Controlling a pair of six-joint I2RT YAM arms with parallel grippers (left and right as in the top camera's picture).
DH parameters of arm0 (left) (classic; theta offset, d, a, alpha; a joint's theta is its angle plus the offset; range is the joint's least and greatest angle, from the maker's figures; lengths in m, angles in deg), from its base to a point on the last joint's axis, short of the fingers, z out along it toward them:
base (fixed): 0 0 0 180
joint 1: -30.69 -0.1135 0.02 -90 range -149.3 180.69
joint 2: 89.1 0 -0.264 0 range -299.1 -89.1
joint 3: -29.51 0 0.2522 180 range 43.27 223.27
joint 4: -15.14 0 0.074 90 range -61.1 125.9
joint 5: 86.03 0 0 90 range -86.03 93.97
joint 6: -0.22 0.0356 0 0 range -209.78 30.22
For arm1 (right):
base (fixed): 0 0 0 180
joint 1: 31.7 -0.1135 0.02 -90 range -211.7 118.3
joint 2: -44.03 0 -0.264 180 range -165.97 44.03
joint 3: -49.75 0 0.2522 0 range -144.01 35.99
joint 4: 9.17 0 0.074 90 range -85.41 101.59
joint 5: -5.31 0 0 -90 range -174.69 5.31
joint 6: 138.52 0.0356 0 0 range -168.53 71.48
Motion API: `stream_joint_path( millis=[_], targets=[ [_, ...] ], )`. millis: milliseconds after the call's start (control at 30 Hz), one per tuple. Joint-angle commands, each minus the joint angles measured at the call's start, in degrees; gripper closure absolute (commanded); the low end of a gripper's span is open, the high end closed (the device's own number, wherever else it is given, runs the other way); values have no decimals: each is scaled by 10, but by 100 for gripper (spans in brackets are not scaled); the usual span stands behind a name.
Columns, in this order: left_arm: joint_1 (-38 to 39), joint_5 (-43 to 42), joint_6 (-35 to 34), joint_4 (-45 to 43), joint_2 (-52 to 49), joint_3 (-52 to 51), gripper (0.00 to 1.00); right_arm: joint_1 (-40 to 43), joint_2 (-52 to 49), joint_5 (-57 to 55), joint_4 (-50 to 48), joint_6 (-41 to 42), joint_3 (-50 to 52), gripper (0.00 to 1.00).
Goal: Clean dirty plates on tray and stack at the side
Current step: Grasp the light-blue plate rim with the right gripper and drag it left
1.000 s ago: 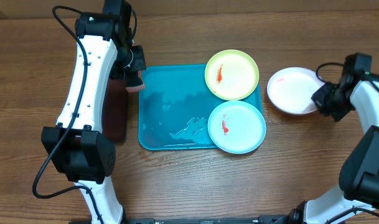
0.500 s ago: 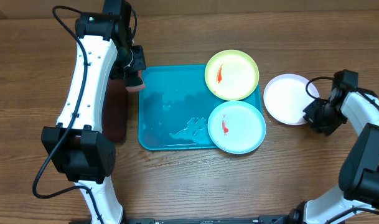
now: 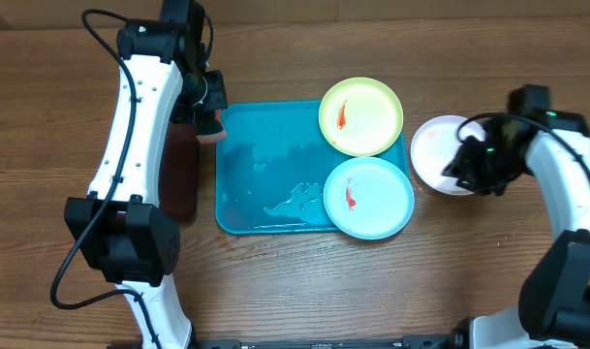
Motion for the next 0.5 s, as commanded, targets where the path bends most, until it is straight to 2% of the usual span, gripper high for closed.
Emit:
stream_joint_path(
  millis=[0, 200, 400, 467],
  targets=[
    [13, -8, 1, -4, 5, 13, 96, -48, -2, -4, -12, -20, 26, 64],
    [25, -8, 1, -2, 5, 13, 96, -111, -3, -63, -51, -3, 84, 66],
    [29, -8, 1, -4, 5, 13, 96, -135, -3, -66, -98, -2, 133, 67],
    [29, -8, 1, -3, 5, 13, 96, -140, -3, -66, -112, -2, 145, 70]
  ],
)
